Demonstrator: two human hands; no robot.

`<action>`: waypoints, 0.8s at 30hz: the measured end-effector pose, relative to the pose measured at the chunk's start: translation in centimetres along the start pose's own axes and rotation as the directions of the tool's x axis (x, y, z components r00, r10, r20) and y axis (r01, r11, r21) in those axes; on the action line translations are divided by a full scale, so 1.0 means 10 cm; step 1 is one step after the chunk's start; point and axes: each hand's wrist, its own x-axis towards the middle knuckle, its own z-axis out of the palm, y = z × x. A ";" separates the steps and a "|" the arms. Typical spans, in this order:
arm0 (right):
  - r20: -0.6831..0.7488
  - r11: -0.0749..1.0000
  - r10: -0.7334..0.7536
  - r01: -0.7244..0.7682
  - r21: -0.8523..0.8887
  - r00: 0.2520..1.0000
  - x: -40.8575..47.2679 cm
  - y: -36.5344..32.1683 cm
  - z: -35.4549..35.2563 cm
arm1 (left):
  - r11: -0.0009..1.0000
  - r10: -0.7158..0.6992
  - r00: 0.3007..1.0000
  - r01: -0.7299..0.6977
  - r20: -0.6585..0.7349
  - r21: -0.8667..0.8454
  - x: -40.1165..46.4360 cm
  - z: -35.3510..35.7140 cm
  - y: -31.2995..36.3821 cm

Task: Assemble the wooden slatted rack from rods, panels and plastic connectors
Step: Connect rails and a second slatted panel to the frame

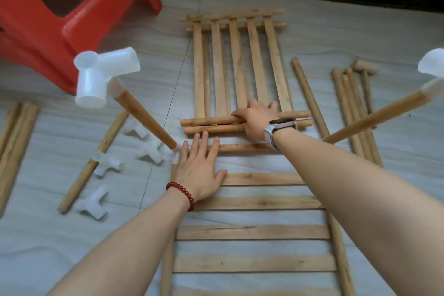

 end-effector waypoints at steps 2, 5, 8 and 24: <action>-0.050 1.000 -0.008 0.009 0.024 0.999 -0.01 0.00 -0.06 | 0.997 0.023 0.998 -0.027 -0.056 -0.073 -0.03 -0.04 -0.01; -0.136 0.996 -0.091 0.089 -0.020 0.987 -0.05 -0.01 -0.15 | 0.987 0.044 0.971 -0.079 -0.236 -0.143 -0.12 -0.17 -0.03; -0.176 0.993 -0.097 0.106 0.043 0.980 -0.15 -0.03 -0.30 | 0.971 -0.014 0.939 -0.070 -0.344 -0.230 -0.20 -0.39 0.02; -0.510 0.827 0.115 0.203 0.525 0.852 -1.70 -0.41 -1.68 | 0.755 -0.112 0.820 -0.297 -0.562 -0.585 -1.18 -1.90 0.62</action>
